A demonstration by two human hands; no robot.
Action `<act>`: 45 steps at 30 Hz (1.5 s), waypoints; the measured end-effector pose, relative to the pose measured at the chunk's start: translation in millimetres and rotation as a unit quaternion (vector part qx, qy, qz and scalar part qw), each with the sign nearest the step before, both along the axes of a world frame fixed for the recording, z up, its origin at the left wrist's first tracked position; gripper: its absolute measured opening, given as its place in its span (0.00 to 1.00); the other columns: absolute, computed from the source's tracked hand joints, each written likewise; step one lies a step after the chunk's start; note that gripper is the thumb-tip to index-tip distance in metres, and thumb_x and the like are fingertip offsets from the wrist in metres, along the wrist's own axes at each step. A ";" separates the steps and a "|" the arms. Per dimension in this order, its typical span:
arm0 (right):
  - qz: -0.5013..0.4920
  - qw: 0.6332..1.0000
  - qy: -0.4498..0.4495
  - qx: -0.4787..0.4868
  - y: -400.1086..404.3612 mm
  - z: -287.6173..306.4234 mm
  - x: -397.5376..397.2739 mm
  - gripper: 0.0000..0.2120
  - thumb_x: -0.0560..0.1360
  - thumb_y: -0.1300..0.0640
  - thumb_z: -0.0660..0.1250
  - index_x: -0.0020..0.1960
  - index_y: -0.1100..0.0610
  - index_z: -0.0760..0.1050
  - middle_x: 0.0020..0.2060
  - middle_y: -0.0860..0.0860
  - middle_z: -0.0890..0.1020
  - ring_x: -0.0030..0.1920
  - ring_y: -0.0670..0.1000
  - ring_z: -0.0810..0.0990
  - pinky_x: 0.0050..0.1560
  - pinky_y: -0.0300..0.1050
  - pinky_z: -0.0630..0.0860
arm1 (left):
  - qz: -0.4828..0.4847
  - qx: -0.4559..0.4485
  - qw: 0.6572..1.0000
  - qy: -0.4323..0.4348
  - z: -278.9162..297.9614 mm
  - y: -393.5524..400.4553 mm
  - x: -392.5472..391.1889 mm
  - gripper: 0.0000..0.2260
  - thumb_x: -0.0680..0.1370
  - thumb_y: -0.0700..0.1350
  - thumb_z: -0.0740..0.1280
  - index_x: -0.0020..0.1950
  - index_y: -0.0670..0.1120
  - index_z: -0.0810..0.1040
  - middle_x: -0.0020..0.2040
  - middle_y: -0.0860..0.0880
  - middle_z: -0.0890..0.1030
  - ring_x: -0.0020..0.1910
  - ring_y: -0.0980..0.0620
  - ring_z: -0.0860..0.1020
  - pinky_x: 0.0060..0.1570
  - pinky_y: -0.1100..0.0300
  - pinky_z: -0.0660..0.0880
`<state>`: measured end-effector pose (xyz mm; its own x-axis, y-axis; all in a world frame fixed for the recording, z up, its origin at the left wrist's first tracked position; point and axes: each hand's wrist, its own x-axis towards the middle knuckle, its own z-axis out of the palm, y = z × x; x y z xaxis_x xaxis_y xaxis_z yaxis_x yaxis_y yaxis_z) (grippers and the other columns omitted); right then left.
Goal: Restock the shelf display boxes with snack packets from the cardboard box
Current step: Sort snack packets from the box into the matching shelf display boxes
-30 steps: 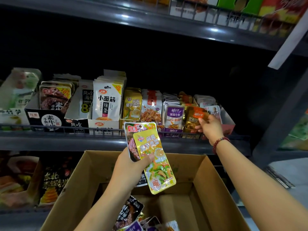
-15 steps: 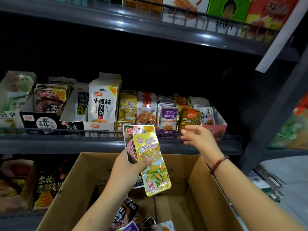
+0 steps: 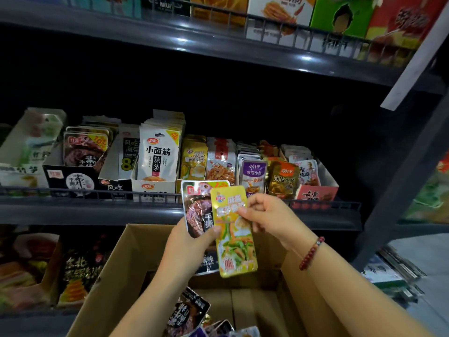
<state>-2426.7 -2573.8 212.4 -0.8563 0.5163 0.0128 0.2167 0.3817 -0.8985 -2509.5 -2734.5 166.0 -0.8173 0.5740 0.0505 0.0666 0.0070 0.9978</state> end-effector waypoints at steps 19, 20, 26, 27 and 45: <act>-0.077 0.981 0.163 0.074 25.8 35.4 -171.0 0.03 0.80 0.60 0.61 0.53 0.55 0.67 0.41 0.51 0.80 0.35 0.45 0.81 0.30 0.36 0.78 | 0.090 -0.008 0.991 -0.095 -4.1 -17.0 -39.7 0.10 0.81 0.41 0.63 0.61 0.48 0.75 0.52 0.50 0.82 0.47 0.52 0.82 0.38 0.62 0.75; -0.072 0.985 0.138 0.069 27.0 31.8 -177.9 0.03 0.80 0.60 0.61 0.51 0.55 0.68 0.42 0.53 0.81 0.35 0.47 0.81 0.29 0.37 0.78 | 0.091 -0.004 0.991 -0.100 -4.3 -17.8 -40.9 0.09 0.81 0.40 0.64 0.60 0.48 0.76 0.51 0.50 0.83 0.47 0.51 0.82 0.41 0.59 0.77; -0.102 0.991 0.056 0.067 31.4 2.4 -192.1 0.06 0.76 0.61 0.68 0.52 0.62 0.76 0.33 0.50 0.79 0.30 0.44 0.76 0.31 0.34 0.74 | 0.100 0.017 0.987 -0.124 -3.8 -22.3 -46.6 0.07 0.80 0.40 0.64 0.55 0.50 0.77 0.48 0.49 0.84 0.45 0.49 0.84 0.44 0.53 0.80; -0.111 0.990 0.059 0.071 31.4 -0.5 -192.2 0.08 0.76 0.61 0.68 0.53 0.63 0.77 0.33 0.50 0.80 0.30 0.43 0.75 0.33 0.34 0.75 | 0.099 0.018 0.987 -0.125 -3.5 -22.6 -47.0 0.07 0.80 0.40 0.64 0.55 0.50 0.77 0.48 0.49 0.85 0.45 0.49 0.84 0.43 0.54 0.80; 0.059 0.998 0.022 -0.026 -27.8 -24.3 -37.2 0.07 0.76 0.57 0.67 0.54 0.51 0.76 0.39 0.47 0.85 0.40 0.42 0.82 0.42 0.38 0.75 | 0.048 0.001 0.995 -0.089 3.4 -16.5 -24.3 0.06 0.79 0.41 0.67 0.53 0.50 0.79 0.46 0.50 0.85 0.43 0.52 0.84 0.40 0.58 0.78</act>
